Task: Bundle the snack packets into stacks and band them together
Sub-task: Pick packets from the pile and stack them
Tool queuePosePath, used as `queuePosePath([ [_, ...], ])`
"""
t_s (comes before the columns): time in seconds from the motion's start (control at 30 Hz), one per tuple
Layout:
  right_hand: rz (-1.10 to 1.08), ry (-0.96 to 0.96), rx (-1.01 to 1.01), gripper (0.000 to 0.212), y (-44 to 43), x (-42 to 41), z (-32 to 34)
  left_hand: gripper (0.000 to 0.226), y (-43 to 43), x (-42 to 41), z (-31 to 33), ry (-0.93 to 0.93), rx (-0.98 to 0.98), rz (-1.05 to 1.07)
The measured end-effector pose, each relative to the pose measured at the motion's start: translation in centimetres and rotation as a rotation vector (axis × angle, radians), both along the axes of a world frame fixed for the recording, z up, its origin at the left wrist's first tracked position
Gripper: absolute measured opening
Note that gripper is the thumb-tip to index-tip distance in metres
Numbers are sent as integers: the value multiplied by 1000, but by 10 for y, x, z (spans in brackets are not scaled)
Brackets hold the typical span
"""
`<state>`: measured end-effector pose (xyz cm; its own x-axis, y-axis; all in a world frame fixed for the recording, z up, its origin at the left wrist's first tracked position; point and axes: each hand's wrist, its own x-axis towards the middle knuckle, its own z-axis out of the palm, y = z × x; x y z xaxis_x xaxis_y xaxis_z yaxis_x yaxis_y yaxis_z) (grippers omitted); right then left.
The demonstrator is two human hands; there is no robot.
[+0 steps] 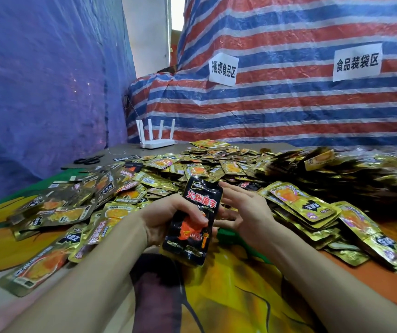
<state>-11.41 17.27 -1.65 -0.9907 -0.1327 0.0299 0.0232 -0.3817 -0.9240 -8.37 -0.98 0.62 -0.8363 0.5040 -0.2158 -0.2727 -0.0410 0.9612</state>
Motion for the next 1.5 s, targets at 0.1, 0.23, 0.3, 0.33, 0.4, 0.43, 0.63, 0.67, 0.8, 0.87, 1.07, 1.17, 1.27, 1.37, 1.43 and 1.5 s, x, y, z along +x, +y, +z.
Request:
queuePosePath([
  [0.1,-22,80,76,46,3,2,1,39,-8,-2,8,33,70,73],
  [0.23,13,146,128,50,0,11,2,21,-5,-10,15,140,234,481],
  [0.3,93,205,116,58,-10,17,3,13,4,-15,12,177,334,799],
  [0.33,124,244,110,62,-16,21,4,13,9,-17,10,185,384,896],
  [0.4,131,321,128,58,-27,25,3,35,18,-16,8,180,496,973],
  [0.43,117,354,146,56,-31,26,1,40,21,-14,9,178,562,982],
  [0.63,-46,523,269,69,-38,28,-4,20,30,-8,8,57,697,783],
  [0.67,-55,532,248,70,-37,28,-4,17,32,-7,6,37,707,730],
  [0.8,-76,550,215,73,-29,25,1,20,39,-7,1,35,650,602],
  [0.87,-54,538,225,74,-24,25,2,21,39,-8,-1,32,618,589],
  [1.07,5,516,290,71,-16,20,6,20,39,-10,-4,43,615,603],
  [1.17,193,378,61,48,-17,14,9,20,37,-11,-6,15,646,593],
  [1.27,284,235,-51,43,-13,6,8,21,37,-9,-9,-29,640,550],
  [1.37,142,272,106,37,-7,0,5,23,41,-7,-9,-60,626,504],
  [1.43,93,298,171,23,-3,-2,5,29,42,-6,-9,-75,626,481],
  [1.5,70,281,202,27,3,-2,5,36,43,-4,-9,-78,606,454],
])
